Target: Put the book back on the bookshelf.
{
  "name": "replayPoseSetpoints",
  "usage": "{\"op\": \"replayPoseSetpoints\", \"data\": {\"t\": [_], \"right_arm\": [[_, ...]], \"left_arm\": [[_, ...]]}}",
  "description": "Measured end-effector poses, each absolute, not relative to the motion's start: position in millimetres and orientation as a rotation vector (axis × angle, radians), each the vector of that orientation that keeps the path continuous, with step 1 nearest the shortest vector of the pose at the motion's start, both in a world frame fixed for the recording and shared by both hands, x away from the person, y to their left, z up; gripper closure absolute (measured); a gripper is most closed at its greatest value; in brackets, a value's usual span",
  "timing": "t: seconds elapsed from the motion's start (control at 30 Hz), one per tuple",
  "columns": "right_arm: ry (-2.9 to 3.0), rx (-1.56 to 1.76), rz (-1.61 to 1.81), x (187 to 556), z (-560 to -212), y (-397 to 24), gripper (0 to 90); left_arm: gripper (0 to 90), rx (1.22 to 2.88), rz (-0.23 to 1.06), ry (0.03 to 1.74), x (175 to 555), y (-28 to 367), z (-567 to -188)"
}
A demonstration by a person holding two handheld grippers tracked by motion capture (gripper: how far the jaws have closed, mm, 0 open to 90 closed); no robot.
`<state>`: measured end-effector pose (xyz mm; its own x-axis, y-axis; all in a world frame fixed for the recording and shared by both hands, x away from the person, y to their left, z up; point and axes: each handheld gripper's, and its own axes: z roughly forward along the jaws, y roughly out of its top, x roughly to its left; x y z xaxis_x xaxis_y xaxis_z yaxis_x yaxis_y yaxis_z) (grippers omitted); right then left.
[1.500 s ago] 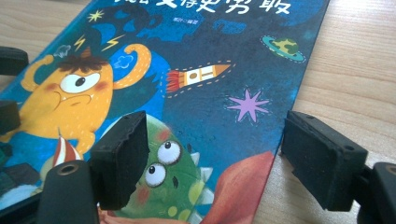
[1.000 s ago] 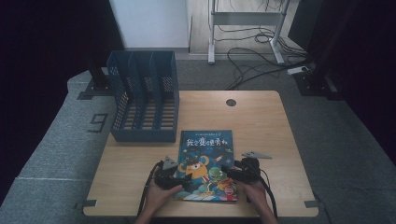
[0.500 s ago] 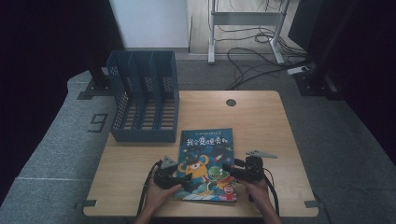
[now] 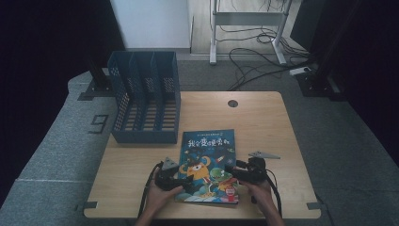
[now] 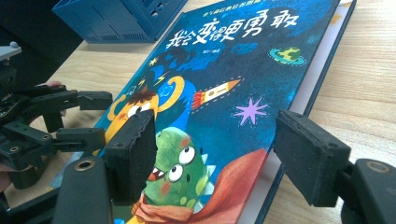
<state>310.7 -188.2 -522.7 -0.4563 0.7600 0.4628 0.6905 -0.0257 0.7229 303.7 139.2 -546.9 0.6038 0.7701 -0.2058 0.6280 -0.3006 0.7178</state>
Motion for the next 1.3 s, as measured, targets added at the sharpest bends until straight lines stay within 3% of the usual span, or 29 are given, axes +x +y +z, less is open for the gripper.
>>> {"op": "replayPoseSetpoints", "data": {"t": [0.7, 1.3], "right_arm": [[2.104, 1.725, 1.732, 318, -524, -204, 29.7], [2.101, 1.805, 1.728, 321, -530, -205, 29.5]], "left_arm": [[20.4, 2.013, 0.206, 1.100, 305, 141, -548], [20.4, 2.025, 0.229, 1.101, 304, 140, -548]]}}
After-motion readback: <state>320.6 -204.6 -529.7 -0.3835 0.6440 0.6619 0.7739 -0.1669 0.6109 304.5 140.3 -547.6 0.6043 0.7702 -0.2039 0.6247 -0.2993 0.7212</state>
